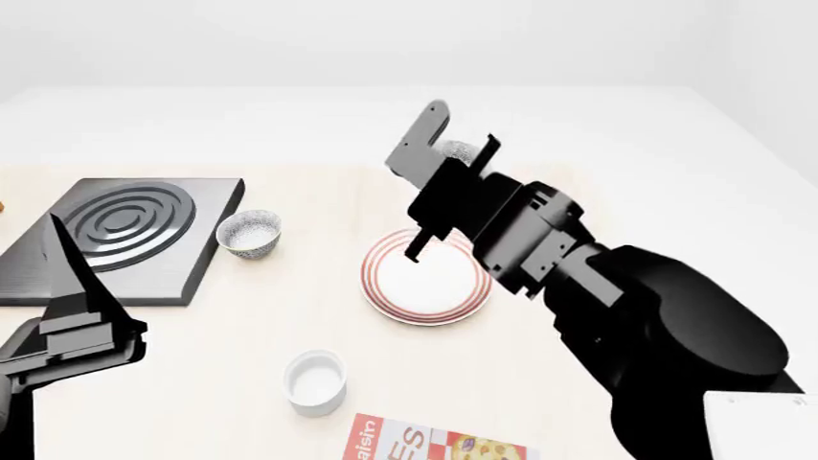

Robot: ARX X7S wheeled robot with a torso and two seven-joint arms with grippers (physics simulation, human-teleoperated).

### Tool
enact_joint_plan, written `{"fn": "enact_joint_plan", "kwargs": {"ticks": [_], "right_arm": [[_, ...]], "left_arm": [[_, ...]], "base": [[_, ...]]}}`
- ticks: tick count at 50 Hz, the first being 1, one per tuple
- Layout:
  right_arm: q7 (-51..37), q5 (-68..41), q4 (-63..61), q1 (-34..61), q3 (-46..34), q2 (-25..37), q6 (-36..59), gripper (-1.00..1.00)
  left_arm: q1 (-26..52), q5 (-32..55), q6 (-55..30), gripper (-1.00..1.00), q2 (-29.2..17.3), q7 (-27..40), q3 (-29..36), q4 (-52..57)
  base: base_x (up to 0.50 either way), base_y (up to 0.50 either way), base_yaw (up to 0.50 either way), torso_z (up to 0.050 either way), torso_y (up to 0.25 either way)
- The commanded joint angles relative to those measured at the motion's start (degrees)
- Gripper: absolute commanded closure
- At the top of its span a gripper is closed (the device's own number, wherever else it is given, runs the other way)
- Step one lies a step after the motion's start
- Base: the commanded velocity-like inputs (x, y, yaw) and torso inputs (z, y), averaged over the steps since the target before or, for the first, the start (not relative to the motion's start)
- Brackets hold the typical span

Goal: Pick the akita bowl next to the cookies box and place it on the plate.

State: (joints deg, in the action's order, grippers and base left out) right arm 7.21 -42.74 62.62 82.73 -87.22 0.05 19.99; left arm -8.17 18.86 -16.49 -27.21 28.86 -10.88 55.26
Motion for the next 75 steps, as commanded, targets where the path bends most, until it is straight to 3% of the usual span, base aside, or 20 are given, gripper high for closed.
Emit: {"fn": "enact_joint_plan", "kwargs": {"ticks": [1, 24, 39, 75], "right_arm": [[2.1, 2.4, -0.6, -0.5, 0.2, 0.0, 1.2, 1.0], [4.4, 2.7, -1.8, -0.9, 0.5, 0.0, 1.6, 1.0], [5.2, 2.2, -1.7, -1.3, 0.7, 0.0, 1.8, 1.0], [8.5, 0.9, -6.6, -2.0, 0.9, 1.8, 3.4, 1.0]], "left_arm": [[-0.1, 0.1, 0.1, -1.0, -0.3, 0.3, -0.1, 0.0], [-0.2, -0.8, -0.6, -1.0, -1.4, 1.0, 0.5, 0.3], [-0.2, -1.6, -0.6, -1.0, -1.6, 1.7, 0.9, 0.3], [-0.2, -1.7, -1.1, -1.0, -2.6, 2.7, 1.3, 0.5]], "base": [[0.0, 0.0, 0.0, 0.0, 0.0], [0.0, 0.0, 0.0, 0.0, -0.003], [0.0, 0.0, 0.0, 0.0, -0.2], [0.0, 0.0, 0.0, 0.0, -0.01]]}}
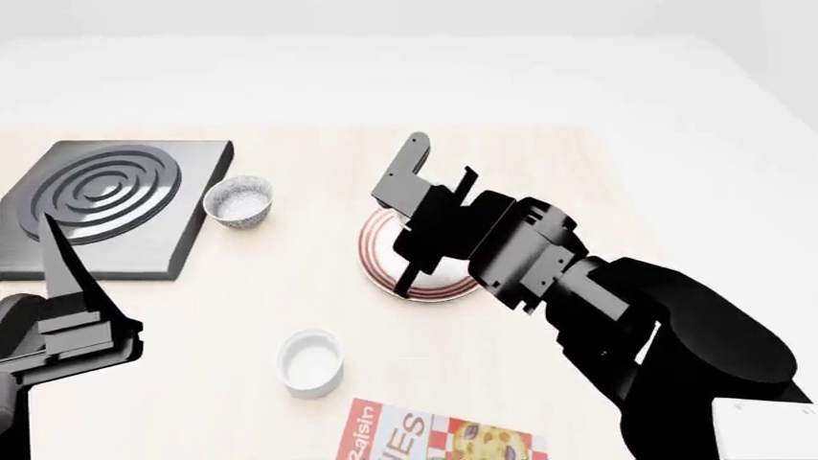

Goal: Pick the akita bowl next to the cookies box and place it on the plate.

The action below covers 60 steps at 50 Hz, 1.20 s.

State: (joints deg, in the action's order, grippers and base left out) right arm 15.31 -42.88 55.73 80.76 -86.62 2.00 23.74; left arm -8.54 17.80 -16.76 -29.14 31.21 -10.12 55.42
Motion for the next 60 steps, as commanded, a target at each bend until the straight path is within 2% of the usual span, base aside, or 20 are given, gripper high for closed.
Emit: {"fn": "enact_joint_plan", "kwargs": {"ticks": [1, 6, 34, 35, 50, 60], "right_arm": [[0.3, 0.9, 0.2, 0.0, 0.4, -0.1, -0.2, 1.0], [0.3, 1.0, 0.8, -0.1, 0.4, -0.2, -0.2, 1.0], [0.1, 1.8, 2.6, -0.8, 0.5, -0.8, -0.9, 1.0], [-0.3, 2.0, 2.6, -0.8, 0.3, -0.8, -0.9, -1.0], [-0.1, 2.5, 3.4, -0.9, 0.3, -1.0, -1.9, -1.0], [-0.3, -2.5, -5.5, 1.6, 5.3, 3.8, -1.2, -1.0]], "left_arm": [[0.1, -0.7, -0.9, -1.0, -0.7, 0.4, 0.6, 0.4], [0.2, -0.4, -0.9, -1.0, -0.6, 0.7, 0.4, 0.3], [-0.2, 0.4, 0.6, -1.0, -0.6, 1.0, 0.4, -0.3], [-0.3, 0.4, 0.6, -1.0, -0.6, 1.0, 0.4, -0.3], [0.0, 0.8, 0.8, -1.0, -0.9, 1.2, 0.4, -0.6], [-0.2, 0.6, 1.0, -1.0, -0.9, 1.4, 0.7, -0.7]], "base": [[0.0, 0.0, 0.0, 0.0, -0.25], [0.0, 0.0, 0.0, 0.0, -0.246], [0.0, 0.0, 0.0, 0.0, 0.0], [0.0, 0.0, 0.0, 0.0, 0.0], [0.0, 0.0, 0.0, 0.0, 0.0], [0.0, 0.0, 0.0, 0.0, 0.0]]}}
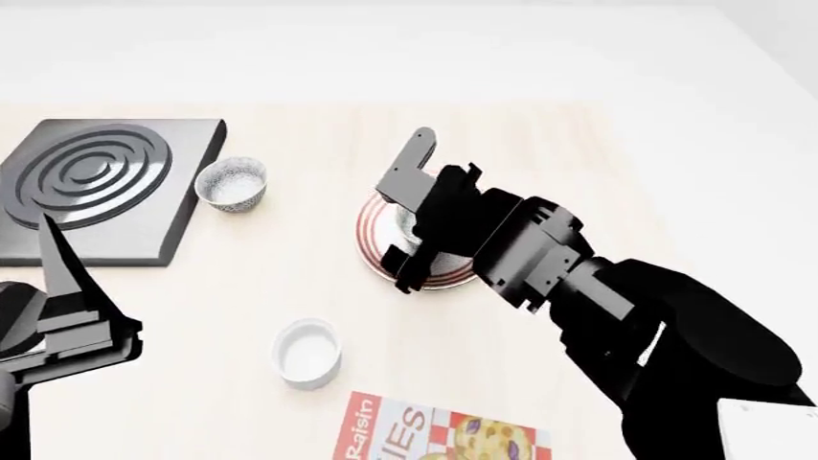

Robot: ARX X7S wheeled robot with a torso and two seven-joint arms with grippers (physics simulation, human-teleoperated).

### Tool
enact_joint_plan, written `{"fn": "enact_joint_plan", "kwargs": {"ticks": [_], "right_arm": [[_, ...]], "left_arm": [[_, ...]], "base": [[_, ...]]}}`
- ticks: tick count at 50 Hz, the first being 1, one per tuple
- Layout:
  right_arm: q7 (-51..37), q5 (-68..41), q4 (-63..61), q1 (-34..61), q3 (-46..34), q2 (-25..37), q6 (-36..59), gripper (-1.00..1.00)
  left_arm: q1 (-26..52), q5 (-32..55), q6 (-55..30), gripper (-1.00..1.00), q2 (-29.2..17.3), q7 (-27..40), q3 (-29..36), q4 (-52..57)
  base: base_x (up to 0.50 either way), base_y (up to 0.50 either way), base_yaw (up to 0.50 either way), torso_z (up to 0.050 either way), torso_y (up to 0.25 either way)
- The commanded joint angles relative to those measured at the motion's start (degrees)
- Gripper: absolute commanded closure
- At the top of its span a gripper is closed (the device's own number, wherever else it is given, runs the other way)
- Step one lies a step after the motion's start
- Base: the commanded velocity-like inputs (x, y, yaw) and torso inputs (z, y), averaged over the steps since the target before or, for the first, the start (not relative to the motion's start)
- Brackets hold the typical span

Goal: Pick the akita bowl next to the cookies box and place it on the plate.

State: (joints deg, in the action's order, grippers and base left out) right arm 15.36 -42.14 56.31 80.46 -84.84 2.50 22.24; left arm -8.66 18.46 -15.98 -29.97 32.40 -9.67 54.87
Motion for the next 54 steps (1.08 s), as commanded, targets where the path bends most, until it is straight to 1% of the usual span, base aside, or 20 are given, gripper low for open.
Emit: {"fn": "enact_joint_plan", "kwargs": {"ticks": [1, 9, 15, 16, 17, 20, 21, 23, 26, 30, 33, 34, 37, 39, 41, 42, 45, 46, 49, 54], "right_arm": [[-0.4, -3.9, -7.3, 2.3, 4.2, 4.0, 0.5, -1.0], [-1.8, -7.9, -17.1, 6.1, 8.8, 10.3, 0.8, -1.0], [-4.7, -8.7, -28.2, 9.3, 11.2, 17.3, 0.1, -1.0], [-7.8, -6.1, -35.3, 10.8, 10.2, 21.0, 0.3, -1.0], [-8.3, -6.5, -38.0, 11.0, 10.6, 22.4, 0.2, -1.0], [-11.9, -9.5, -49.2, 12.2, 13.9, 28.4, 0.3, -1.0], [-14.6, -9.9, -56.1, 13.4, 15.4, 32.2, 0.4, -1.0], [-17.7, -10.9, -63.4, 14.4, 17.6, 36.4, -0.1, -1.0], [-24.5, -13.3, -80.9, 17.9, 22.6, 47.0, 0.4, -1.0], [-33.0, -12.3, -91.1, 23.0, 25.8, 53.9, 5.5, -1.0], [-35.5, -14.8, -94.1, 25.1, 28.7, 57.0, 5.9, -1.0], [-38.6, -18.0, -96.6, 27.5, 31.8, 60.0, 6.0, -1.0], [-42.1, -20.9, -100.2, 30.7, 35.1, 63.8, 7.2, -1.0], [-46.3, -26.1, -104.2, 34.9, 39.4, 68.8, 7.7, -1.0], [-48.5, -29.2, -105.7, 36.9, 41.6, 71.4, 7.8, -1.0], [-49.8, -32.9, -107.3, 39.2, 44.3, 74.5, 6.6, -1.0], [-51.2, -39.8, -109.4, 43.5, 48.2, 78.7, 6.6, -1.0], [-52.0, -45.1, -110.6, 46.6, 50.6, 81.0, 8.0, -1.0], [-54.8, -53.6, -112.1, 53.1, 56.6, 83.3, 11.5, -1.0], [-56.4, -62.9, -110.5, 53.8, 68.8, 86.2, 12.7, -1.0]], "left_arm": [[-0.1, -0.1, 0.2, -1.0, -0.1, 0.2, 0.3, -0.2], [-0.1, -0.1, -0.1, -1.0, -0.3, 0.5, 0.4, 0.1], [-0.2, -0.1, -0.2, -1.0, -0.4, 0.7, 0.5, 0.3], [-0.2, -0.1, -0.1, -1.0, -0.4, 0.7, 0.4, 0.2], [-0.2, -0.1, 0.0, -1.0, -0.4, 0.7, 0.5, 0.2], [0.0, -0.4, -0.1, -1.0, -0.4, 0.7, 1.0, 0.2], [-0.2, -0.6, 0.0, -1.0, -0.4, 0.7, 1.2, 0.1], [-0.2, -0.4, 0.0, -1.0, -0.5, 0.7, 1.1, 0.2], [-0.2, -0.4, -0.3, -1.0, -0.6, 0.9, 1.0, 0.5], [-0.3, -0.5, -0.2, -1.0, -0.7, 1.0, 1.1, 0.7], [-0.2, -0.3, -0.3, -1.0, -0.8, 1.1, 1.0, 0.7], [-0.2, -0.2, -0.4, -1.0, -0.9, 1.1, 0.8, 0.8], [-0.1, 0.0, -0.4, -1.0, -1.0, 1.2, 0.6, 0.8], [-0.3, 0.2, -0.3, -1.0, -1.0, 1.2, 0.4, 0.9], [-0.2, 0.2, -0.5, -1.0, -1.1, 1.3, 0.4, 1.0], [-0.1, 0.3, -0.6, -1.0, -1.2, 1.4, 0.4, 1.0], [0.0, 0.2, -0.6, -1.0, -1.3, 1.5, 0.5, 1.0], [0.1, 0.3, -0.7, -1.0, -1.3, 1.5, 0.5, 1.1], [0.1, 0.4, -0.8, -1.0, -1.4, 1.6, 0.4, 1.2], [0.2, 0.4, -0.8, -1.0, -1.6, 1.8, 0.4, 1.1]], "base": [[0.0, 0.0, 0.0, 0.0, 0.0], [0.0, 0.0, 0.0, 0.0, 0.0], [0.0, 0.0, 0.0, 0.0, 0.0], [0.0, 0.0, 0.0, 0.0, 0.0], [0.0, 0.0, 0.0, 0.0, 0.0], [0.0, 0.0, 0.0, 0.0, 0.0], [0.0, 0.0, 0.0, 0.0, 0.0], [0.0, 0.0, 0.0, 0.0, 0.0], [0.0, 0.0, 0.0, 0.0, 0.0], [0.0, 0.0, 0.0, 0.0, 0.0], [0.0, 0.0, 0.0, 0.0, 0.0], [0.0, 0.0, 0.0, 0.0, 0.0], [0.0, 0.0, 0.0, 0.0, 0.0], [0.0, 0.0, 0.0, 0.0, 0.0], [0.0, 0.0, 0.0, 0.0, 0.0], [0.0, 0.0, 0.0, 0.0, 0.0], [0.0, 0.0, 0.0, 0.0, 0.0], [0.0, 0.0, 0.0, 0.0, 0.0], [0.0, 0.0, 0.0, 0.0, 0.0], [0.0, 0.0, 0.0, 0.0, 0.0]]}}
